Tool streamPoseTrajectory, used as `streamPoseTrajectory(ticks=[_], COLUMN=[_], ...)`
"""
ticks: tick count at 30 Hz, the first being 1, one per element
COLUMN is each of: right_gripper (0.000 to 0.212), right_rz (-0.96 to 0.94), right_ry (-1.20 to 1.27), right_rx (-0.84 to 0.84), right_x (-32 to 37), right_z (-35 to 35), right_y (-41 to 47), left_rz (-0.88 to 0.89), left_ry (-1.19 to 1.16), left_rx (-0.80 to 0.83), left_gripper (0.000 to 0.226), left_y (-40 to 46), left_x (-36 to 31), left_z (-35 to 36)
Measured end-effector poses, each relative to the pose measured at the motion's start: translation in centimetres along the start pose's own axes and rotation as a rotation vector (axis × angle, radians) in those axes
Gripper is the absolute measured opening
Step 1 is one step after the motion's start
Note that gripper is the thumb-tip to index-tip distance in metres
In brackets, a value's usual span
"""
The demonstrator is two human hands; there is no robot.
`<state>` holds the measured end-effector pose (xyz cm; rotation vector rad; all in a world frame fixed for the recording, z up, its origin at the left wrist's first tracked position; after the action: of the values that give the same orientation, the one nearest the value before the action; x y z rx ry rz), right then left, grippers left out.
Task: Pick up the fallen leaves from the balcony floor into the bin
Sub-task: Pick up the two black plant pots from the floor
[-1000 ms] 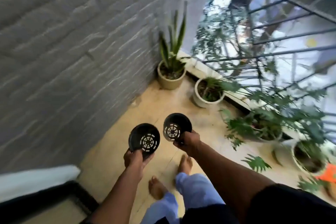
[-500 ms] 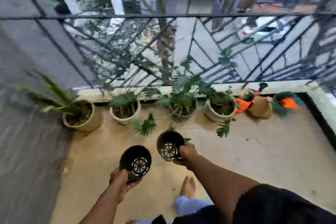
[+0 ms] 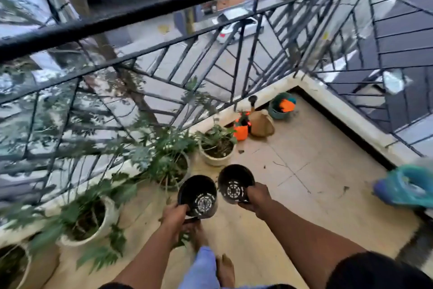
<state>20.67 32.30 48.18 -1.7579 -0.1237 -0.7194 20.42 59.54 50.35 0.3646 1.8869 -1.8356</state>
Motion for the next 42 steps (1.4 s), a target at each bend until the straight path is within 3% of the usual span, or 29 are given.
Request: streamPoseTrajectory(ticks=[11,20,24,28,32,37,39,42], right_gripper=[0.027,0.031,0.033,0.046,0.041,0.023,0.032,0.035], right_rz=[-0.011,-0.013,0.019,0.06,0.111,0.148,0.118,0.096], right_ry=[0.217,0.08,-0.081,-0.251,-0.321,-0.462,-0.519,-0.592], right_rx=[-0.221,-0.207,-0.148,-0.093,-0.044,0.034,-0.012,0.01], right_x=[8.8,15.9,17.1,13.4,11.1,7.9,5.3,1.2], right_z=[-8.2,-11.4,-12.9,-14.5,-13.6,-9.7,-8.9,-6.6], right_y=[5.2,15.4,22.9,35.4,42.1,50.8,55.5,61.9], left_rz=[-0.034,-0.093,-0.142,-0.22,-0.277,-0.313,-0.344,-0.298], left_ry=[0.119,0.046,-0.032,-0.18,-0.334,-0.164,-0.135,-0.219], left_rx=[0.165,0.063,-0.034,-0.172,-0.33,-0.419,-0.566,-0.77], left_gripper=[0.031,0.023,0.026,0.024,0.033,0.021,0.023,0.031], left_y=[7.0,13.1,17.0,20.9,26.0,37.8,43.2,46.9], left_x=[-10.1,-11.5,-8.8,-4.6,0.5,10.9,15.7,15.8], left_z=[12.9,21.5,24.4,27.8,29.9,27.3,25.6,26.0])
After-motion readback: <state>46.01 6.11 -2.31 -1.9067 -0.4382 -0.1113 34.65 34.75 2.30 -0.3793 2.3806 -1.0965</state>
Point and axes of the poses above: each hand's wrist, its own y-axis towards the middle knuckle, its own z-axis out of the palm, x = y × z, the point moved 8 cm from there along y, towards the middle knuckle, and after that the axes turned 3 degrees about x, right-handed, at the moved point
